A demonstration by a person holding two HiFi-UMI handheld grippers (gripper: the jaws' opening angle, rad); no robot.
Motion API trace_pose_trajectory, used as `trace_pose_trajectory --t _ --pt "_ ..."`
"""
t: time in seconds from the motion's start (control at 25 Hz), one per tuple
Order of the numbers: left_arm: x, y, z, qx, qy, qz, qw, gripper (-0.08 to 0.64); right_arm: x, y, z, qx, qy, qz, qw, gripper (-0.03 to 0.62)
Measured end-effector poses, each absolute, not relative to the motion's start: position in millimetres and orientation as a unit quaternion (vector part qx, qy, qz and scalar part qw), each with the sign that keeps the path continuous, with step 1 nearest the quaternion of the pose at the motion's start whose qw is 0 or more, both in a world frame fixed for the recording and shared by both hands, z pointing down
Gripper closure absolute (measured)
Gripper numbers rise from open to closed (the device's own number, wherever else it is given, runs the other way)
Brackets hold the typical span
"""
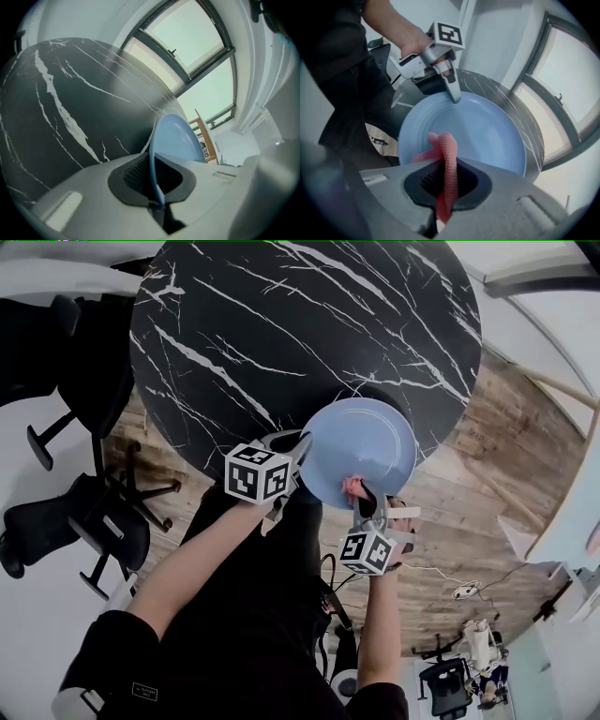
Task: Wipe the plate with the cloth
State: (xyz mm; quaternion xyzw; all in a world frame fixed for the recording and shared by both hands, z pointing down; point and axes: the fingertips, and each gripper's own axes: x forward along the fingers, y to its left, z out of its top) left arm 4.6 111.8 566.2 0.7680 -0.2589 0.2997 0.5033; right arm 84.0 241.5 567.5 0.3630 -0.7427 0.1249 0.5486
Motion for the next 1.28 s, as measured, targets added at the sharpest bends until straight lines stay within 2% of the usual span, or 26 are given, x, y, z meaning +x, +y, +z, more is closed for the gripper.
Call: trace_pose_trajectory --t 0.28,1.0,1.28 --pt "6.4 113.6 565.8 0.779 -0.235 0.317 0.487 0.540 74.0 233.2 568.2 0.323 -0.763 0.100 0.550 0.581" --pt "6.5 114.0 566.4 0.781 -0.227 0.318 0.488 0.540 118.2 138.1 565.1 0.389 -0.750 0.093 0.528 0.581" --pt "6.7 114.0 566.9 0.782 -0.226 0.322 0.483 0.538 124.0 119.0 568.9 0.401 -0.732 0.089 0.544 0.581"
